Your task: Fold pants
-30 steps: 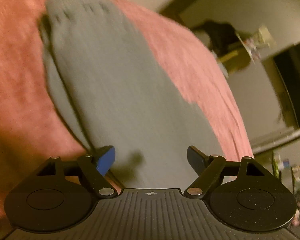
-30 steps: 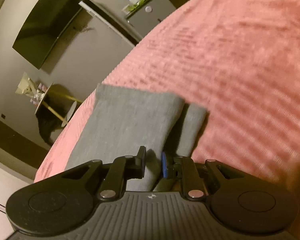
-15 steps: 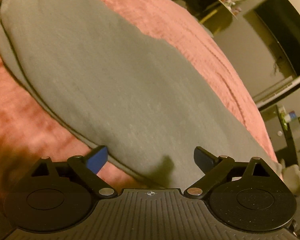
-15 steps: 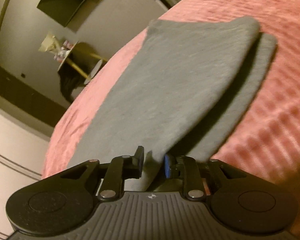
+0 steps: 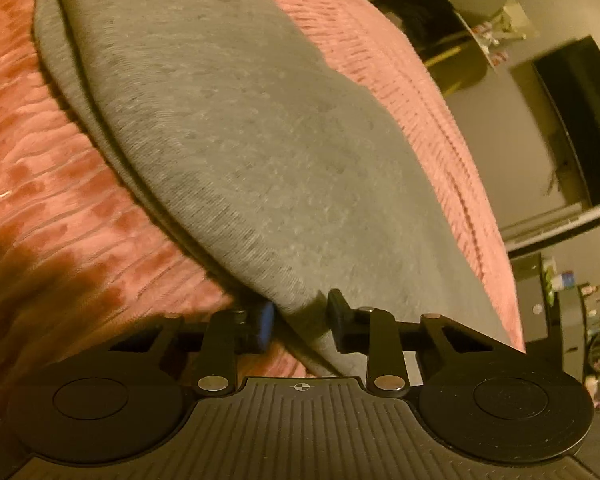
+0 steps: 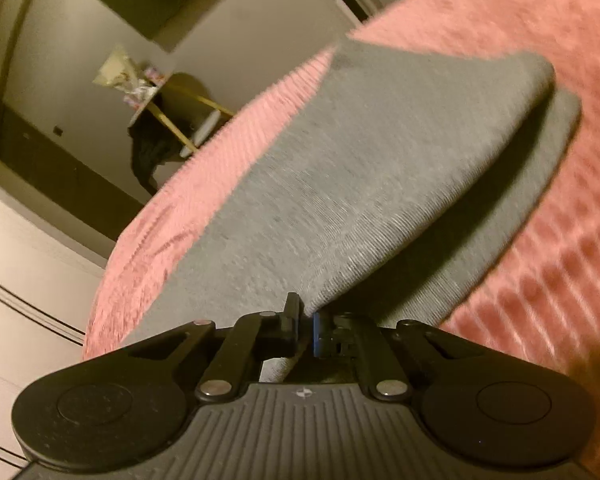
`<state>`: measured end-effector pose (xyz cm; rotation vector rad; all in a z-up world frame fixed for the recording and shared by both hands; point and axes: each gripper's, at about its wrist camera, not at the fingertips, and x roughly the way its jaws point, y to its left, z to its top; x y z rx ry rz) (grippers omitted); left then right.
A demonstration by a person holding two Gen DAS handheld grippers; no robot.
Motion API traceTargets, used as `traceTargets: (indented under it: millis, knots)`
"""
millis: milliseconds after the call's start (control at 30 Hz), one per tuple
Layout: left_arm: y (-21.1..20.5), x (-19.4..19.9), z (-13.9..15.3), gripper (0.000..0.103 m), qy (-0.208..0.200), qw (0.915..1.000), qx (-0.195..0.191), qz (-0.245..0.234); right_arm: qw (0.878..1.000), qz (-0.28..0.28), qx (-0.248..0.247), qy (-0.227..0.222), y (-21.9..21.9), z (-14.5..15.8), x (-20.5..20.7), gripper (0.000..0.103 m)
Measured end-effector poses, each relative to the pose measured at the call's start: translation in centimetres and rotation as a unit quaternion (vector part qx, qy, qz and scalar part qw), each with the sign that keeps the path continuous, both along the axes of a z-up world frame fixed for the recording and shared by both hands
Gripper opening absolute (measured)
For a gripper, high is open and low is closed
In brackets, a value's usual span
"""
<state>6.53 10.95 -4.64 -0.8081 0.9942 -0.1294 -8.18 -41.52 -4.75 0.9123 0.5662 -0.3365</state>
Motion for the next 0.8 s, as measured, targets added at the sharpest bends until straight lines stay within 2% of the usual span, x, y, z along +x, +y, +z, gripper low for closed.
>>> traceTargets:
  millis: [33,133,200,267,333,400,500,533,600,667,700,767,800]
  knots:
    - [0.3,-0.3,0.2,0.022,-0.009,0.9999,-0.007,0.002,1.000,-0.001,0.002,-0.009,0.0,0.3,-0.3,0.005]
    - [0.9,-1.0,0.8,0.015,-0.038,0.9991,-0.013,0.007,0.999,-0.008,0.032,-0.034,-0.8,0.3,-1.4,0.005]
    - [0.8,-1.3,1.5,0.012,-0.052,0.9986,-0.009,0.006,1.000,-0.005,0.011,-0.023,-0.7,0.2,-1.5,0.005]
    - [0.6,-1.7,2.1,0.010,-0.063,0.9979,0.013,-0.007,1.000,0.000,-0.007,0.022,-0.6,-0.6,-1.1,0.004]
    - [-0.1,-2.0,2.7,0.010,-0.063,0.9965,0.052,-0.021,0.998,-0.010,0.036,0.048,-1.6,-2.0,-1.0,0.004]
    - [-0.5,-2.2,2.9,0.010,-0.057,0.9954,0.074,-0.020,0.998,-0.014,0.057,0.034,-2.3,-2.3,-1.5,0.005]
    - [-1.0,-3.0,3.9,0.010,-0.084,0.9909,0.104,-0.017,0.998,-0.028,0.043,0.035,-2.8,-1.9,-2.7,0.009]
    - [-1.3,-3.2,4.3,0.013,-0.093,0.9893,0.110,-0.020,0.998,-0.034,0.043,0.035,-3.2,-2.0,-2.9,0.009]
    - [-1.5,-3.7,4.8,0.026,-0.115,0.9857,0.121,-0.022,0.998,-0.051,0.032,0.031,-3.9,-1.8,-3.9,0.010]
    - [-1.8,-4.2,5.5,0.047,-0.141,0.9811,0.130,-0.023,0.996,-0.080,0.023,0.025,-4.8,-1.7,-4.8,0.014]
    - [-1.9,-4.3,5.8,0.053,-0.153,0.9792,0.131,-0.024,0.995,-0.096,0.028,0.019,-5.4,-1.9,-5.4,0.015]
    - [-2.2,-4.5,6.1,0.075,-0.171,0.9772,0.123,-0.027,0.991,-0.123,0.049,0.009,-6.7,-2.6,-6.2,0.016]
    - [-2.3,-4.2,6.0,0.076,-0.170,0.9774,0.123,-0.030,0.989,-0.131,0.062,0.006,-7.4,-2.8,-6.5,0.016]
